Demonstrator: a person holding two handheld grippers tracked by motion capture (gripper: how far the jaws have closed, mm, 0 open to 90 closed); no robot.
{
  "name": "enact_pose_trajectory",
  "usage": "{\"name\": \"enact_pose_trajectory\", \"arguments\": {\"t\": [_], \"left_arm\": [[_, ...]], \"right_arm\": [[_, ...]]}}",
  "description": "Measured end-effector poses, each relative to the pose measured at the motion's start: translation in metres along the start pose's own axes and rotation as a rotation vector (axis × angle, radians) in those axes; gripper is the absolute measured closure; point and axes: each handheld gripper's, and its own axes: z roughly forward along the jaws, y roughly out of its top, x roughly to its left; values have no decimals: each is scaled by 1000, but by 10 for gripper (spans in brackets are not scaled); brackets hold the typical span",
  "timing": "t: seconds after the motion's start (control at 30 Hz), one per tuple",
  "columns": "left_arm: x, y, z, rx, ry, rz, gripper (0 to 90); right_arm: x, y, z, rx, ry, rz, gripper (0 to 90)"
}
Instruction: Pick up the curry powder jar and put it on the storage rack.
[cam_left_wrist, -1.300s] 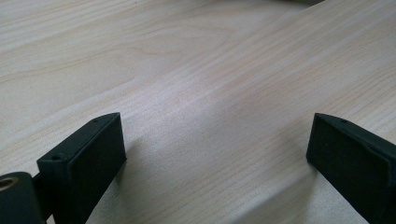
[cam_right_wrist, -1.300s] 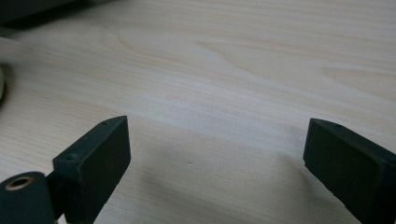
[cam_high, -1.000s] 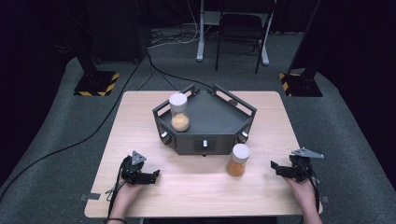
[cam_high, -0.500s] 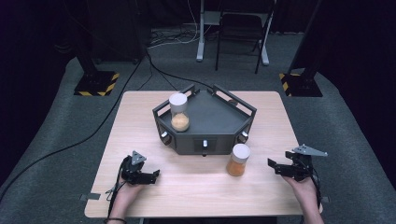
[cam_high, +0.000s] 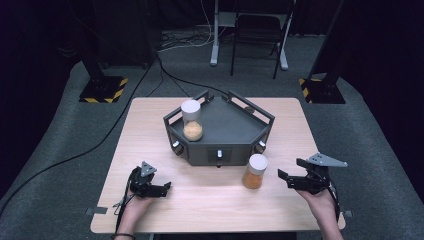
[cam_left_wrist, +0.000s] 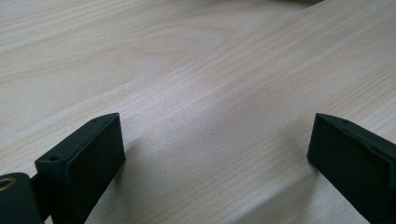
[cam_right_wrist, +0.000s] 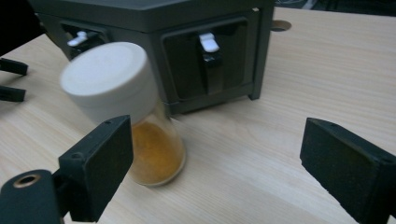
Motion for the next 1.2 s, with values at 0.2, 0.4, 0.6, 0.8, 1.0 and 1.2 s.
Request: {"name": "enact_pose_trajectory", "arguments": {"t": [0.2, 0.4, 0.6, 0.8, 1.0, 1.2], "left_arm": [[0, 0, 0, 0, 0, 0, 35], [0, 0, 0, 0, 0, 0, 35], [0, 0, 0, 0, 0, 0, 35], [0, 0, 0, 0, 0, 0, 35], [0, 0, 0, 0, 0, 0, 35], [0, 0, 0, 0, 0, 0, 35]], "right_arm": [[12, 7, 1, -10, 36, -37, 86], [23, 12, 4, -13, 65, -65, 89], [29, 15, 12, -2, 80, -80, 92], [36, 16, 23, 13, 88, -94, 94], [39, 18, 33, 24, 95, -105, 123], [43, 20, 44, 34, 95, -121, 146]]}}
